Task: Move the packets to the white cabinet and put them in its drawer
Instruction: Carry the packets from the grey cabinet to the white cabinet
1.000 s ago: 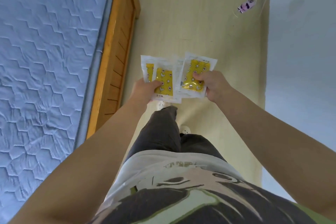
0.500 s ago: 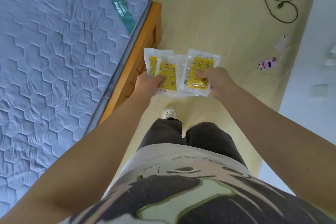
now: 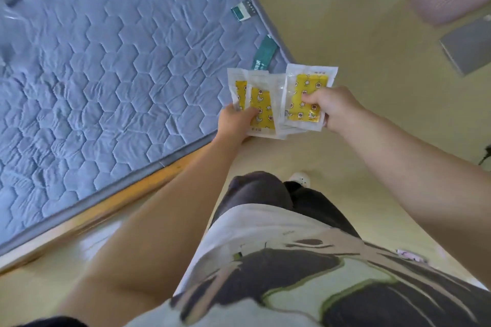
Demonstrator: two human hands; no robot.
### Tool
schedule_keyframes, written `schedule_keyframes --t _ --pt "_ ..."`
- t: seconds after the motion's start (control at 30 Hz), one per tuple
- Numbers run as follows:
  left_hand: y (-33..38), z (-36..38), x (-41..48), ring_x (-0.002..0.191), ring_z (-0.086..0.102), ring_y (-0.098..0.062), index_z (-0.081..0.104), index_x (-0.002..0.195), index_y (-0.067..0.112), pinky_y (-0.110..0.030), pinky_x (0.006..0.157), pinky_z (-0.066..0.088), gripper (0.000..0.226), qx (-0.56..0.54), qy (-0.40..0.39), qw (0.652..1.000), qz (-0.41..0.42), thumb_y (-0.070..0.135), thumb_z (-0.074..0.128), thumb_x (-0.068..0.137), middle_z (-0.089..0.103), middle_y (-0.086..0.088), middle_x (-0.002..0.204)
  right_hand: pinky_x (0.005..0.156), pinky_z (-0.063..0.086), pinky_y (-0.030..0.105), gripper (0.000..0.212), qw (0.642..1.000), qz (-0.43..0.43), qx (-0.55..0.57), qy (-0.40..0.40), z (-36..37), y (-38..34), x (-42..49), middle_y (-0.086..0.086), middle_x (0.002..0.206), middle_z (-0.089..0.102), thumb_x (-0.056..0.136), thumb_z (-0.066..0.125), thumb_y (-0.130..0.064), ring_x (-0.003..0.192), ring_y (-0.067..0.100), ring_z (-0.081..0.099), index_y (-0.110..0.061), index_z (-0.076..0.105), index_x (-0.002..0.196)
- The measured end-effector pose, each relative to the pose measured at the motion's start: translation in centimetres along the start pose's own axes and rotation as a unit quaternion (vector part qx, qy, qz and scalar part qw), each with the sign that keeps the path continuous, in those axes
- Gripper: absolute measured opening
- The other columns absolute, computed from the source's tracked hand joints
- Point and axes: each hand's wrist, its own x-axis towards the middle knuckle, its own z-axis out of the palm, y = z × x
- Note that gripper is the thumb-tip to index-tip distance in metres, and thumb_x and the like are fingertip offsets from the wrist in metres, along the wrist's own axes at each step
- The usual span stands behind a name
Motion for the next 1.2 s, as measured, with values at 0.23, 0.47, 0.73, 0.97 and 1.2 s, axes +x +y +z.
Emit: schedule_keyframes --t 0.23,0.47,0.73,0.97,1.2 --pt "5.8 6.5 4.7 0.074 0.066 -0.015 0.059 0.107 0.013 -0.027 0.065 0.057 0.019 -0.106 0.076 0.991 -0.039 0.011 0.063 0.089 0.067 -0.003 0.094 0.062 0.058 0.035 0.037 0.994 -0.007 -0.076 -0.072 -2.1 -10.6 9.2 0.007 0.107 0.069 0.081 0.070 -0.002 0.084 0.023 0.069 -0.008 0.063 0.116" --pt "14.4 13.7 13.4 0.078 0.067 -0.019 0.058 0.104 0.013 -0.031 0.070 0.056 0.019 -0.167 0.125 0.976 -0.054 0.010 0.066 0.086 0.067 -0.004 0.093 0.074 0.058 0.043 0.038 0.984 -0.009 -0.145 -0.101 -2.6 -22.0 19.8 0.007 0.109 0.069 0.079 0.071 -0.002 0.091 0.025 0.069 -0.010 0.063 0.116" --pt "28.5 19.8 22.5 0.086 0.070 -0.022 0.063 0.099 0.017 -0.039 0.082 0.057 0.017 -0.178 0.124 0.976 -0.026 0.010 0.066 0.084 0.070 0.001 0.088 0.080 0.057 0.045 0.028 0.976 -0.012 -0.184 -0.112 -3.9 -37.5 29.2 0.008 0.104 0.070 0.079 0.070 -0.003 0.088 0.025 0.070 -0.012 0.065 0.105" --pt "41.6 23.0 33.0 0.085 0.071 -0.018 0.065 0.108 0.015 -0.036 0.079 0.058 0.024 -0.212 0.136 0.968 -0.022 0.013 0.065 0.084 0.072 0.000 0.095 0.075 0.057 0.046 0.018 0.973 -0.005 -0.180 -0.141 -1.5 -51.0 39.4 0.009 0.101 0.070 0.081 0.068 0.001 0.086 0.027 0.069 -0.012 0.064 0.093" --pt "57.0 23.9 43.5 0.092 0.070 -0.021 0.063 0.096 0.021 -0.040 0.083 0.057 0.014 -0.260 0.178 0.949 -0.012 0.010 0.065 0.086 0.071 -0.001 0.099 0.065 0.056 0.038 0.019 0.962 -0.010 -0.209 -0.176 4.1 -68.0 48.8 0.008 0.096 0.069 0.082 0.067 0.001 0.075 0.023 0.068 -0.012 0.063 0.095"
